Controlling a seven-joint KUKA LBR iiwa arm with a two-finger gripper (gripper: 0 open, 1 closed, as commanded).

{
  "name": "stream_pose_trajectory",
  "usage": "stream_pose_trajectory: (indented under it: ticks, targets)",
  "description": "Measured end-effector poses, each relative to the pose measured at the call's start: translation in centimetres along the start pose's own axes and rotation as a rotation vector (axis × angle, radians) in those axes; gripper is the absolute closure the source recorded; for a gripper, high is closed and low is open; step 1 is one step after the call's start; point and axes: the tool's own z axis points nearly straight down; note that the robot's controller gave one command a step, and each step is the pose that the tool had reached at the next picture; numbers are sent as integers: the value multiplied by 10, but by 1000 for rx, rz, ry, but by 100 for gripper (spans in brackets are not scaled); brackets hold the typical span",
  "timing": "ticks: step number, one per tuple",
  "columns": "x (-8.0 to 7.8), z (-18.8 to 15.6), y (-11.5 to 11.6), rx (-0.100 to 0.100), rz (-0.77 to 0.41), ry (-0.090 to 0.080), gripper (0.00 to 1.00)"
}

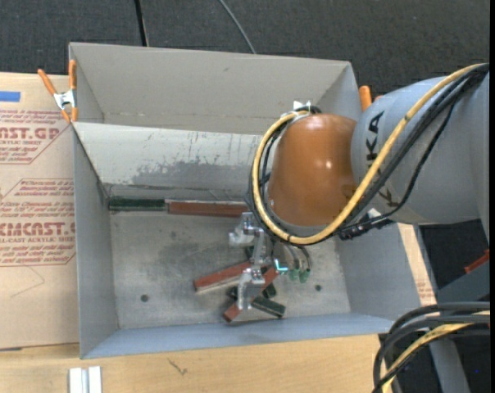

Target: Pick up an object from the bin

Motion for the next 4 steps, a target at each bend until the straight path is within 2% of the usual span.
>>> stream_pose_trajectory:
  ticks: [1, 2, 3, 4]
  targets:
    - [-2, -4, 0, -1, 1, -8, 0]
    - [-31, 58, -9, 0, -93, -13, 0]
    - [-50, 99, -27, -5, -65, -13, 0]
    - [-49, 98, -27, -3, -78, -16, 0]
